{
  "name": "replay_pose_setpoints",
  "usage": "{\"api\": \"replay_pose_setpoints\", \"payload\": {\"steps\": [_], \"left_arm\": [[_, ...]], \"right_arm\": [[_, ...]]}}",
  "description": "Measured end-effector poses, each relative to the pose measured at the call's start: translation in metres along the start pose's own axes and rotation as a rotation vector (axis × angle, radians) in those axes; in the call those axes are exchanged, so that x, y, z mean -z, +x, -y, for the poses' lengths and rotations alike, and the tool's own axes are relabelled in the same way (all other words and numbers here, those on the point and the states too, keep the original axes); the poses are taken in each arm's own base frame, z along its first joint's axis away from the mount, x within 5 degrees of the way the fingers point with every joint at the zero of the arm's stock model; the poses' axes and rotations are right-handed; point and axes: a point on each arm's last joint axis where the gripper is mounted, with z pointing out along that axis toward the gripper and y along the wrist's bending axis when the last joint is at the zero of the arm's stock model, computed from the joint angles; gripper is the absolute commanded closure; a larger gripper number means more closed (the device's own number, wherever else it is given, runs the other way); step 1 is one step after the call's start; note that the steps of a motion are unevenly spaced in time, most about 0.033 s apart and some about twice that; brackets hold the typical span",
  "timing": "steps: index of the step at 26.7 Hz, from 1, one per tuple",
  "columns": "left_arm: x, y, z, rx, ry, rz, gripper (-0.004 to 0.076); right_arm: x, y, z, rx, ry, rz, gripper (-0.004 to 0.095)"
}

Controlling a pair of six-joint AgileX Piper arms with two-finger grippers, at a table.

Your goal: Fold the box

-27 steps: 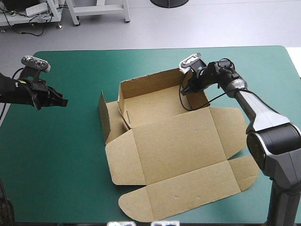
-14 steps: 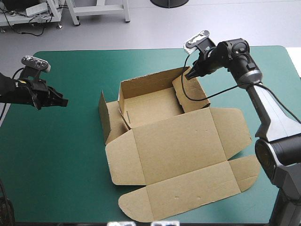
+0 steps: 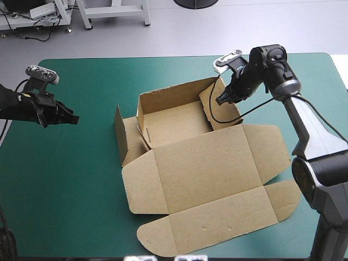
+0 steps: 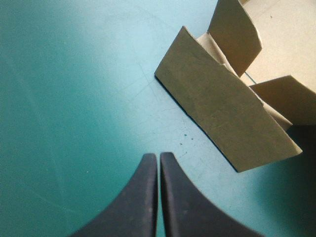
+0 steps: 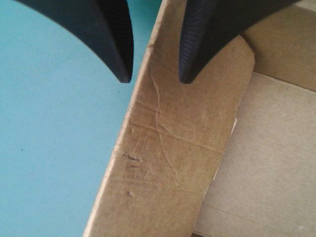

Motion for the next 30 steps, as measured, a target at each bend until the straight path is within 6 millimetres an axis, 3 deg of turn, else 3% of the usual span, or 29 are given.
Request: {"api": "replay_pose_setpoints", "payload": {"steps": [4,12,16,19,30], "left_arm": [[0.000,0.000,0.000,0.000,0.002,-0.002,0.0717],[0.000,0.000,0.000,0.001,0.004,-0.002,0.0717],[0.000,0.000,0.000,0.001,0.003,-0.001,0.0717],[0.000,0.000,0.000,0.001,0.001,0.002,0.0718],[0.000,-0.005,-0.003,0.030,-0.035,0.053,0.0727]], "right_arm": [[-0.035,0.002,0.005,0.006,-0.024,-0.066,0.0602],[-0.071,0.005,0.010,-0.018,-0.057,-0.106,0.0612],[-0.087,0.005,0.009,-0.035,-0.087,-0.112,0.0742],[-0.094,0.006,0.010,-0.038,-0.087,-0.111,0.0936],[-0.095,0.000,0.009,-0.103,-0.102,-0.056,0.0928]]}}
